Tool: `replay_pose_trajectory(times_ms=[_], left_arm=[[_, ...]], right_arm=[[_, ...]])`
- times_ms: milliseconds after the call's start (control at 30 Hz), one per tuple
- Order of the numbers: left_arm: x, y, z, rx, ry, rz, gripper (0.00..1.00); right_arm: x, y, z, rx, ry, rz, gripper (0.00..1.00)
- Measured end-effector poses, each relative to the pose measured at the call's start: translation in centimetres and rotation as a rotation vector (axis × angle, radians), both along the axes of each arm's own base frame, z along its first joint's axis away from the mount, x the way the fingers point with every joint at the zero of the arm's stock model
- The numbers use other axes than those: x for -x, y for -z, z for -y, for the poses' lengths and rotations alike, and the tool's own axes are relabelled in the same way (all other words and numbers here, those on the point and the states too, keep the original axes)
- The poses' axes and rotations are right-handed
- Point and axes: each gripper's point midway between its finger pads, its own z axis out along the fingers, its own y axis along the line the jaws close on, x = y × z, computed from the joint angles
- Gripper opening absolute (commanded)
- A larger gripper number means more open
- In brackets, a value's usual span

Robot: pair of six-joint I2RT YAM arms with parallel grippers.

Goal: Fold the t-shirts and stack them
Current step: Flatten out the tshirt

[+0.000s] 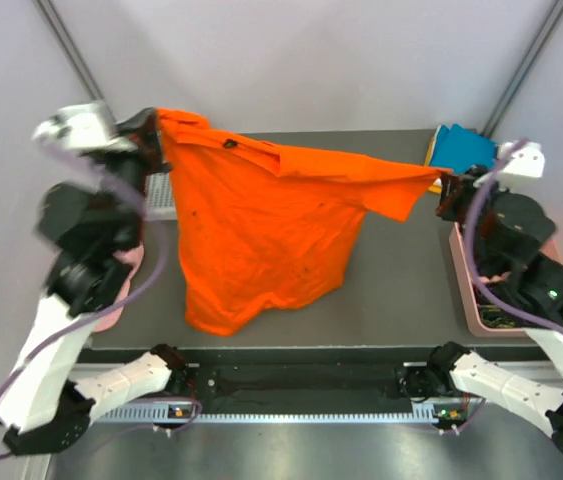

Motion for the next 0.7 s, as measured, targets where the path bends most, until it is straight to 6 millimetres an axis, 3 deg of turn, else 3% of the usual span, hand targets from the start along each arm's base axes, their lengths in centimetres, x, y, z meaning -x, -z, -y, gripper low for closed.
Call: replay_pose_trajectory(times_ms=[200, 333, 433, 500, 600, 700], left_arm=[[-13.6, 7.3, 6.0, -0.163, -0.12, -0.144, 0.0], [-24.4, 17.4, 8.8, -0.263, -0.149, -0.303, 0.0], [-31.0, 23.9, 9.7, -0.295, -0.151, -0.396, 0.0], [-35.1, 26.9, 10.4, -0.301, -0.14, -0.419, 0.0], [-39.1, 29.7, 11.2, -0.289, -0.128, -0.425, 0.0], [-42.6, 30.9, 12.6, -0.264, -0.093, -0.396, 0.0]], right_arm=[[-5.4, 5.5, -0.3, 0.079, 0.194, -0.123, 0.0], [-8.3, 11.0, -0.4, 0.114, 0.269, -0.236, 0.0], [-9.8, 14.1, -1.0, 0.133, 0.287, -0.295, 0.0], [-10.6, 15.8, -1.5, 0.143, 0.294, -0.327, 0.0], [-11.5, 17.4, -1.8, 0.142, 0.305, -0.353, 0.0], [-12.1, 18.2, -1.9, 0.133, 0.316, -0.363, 0.0]])
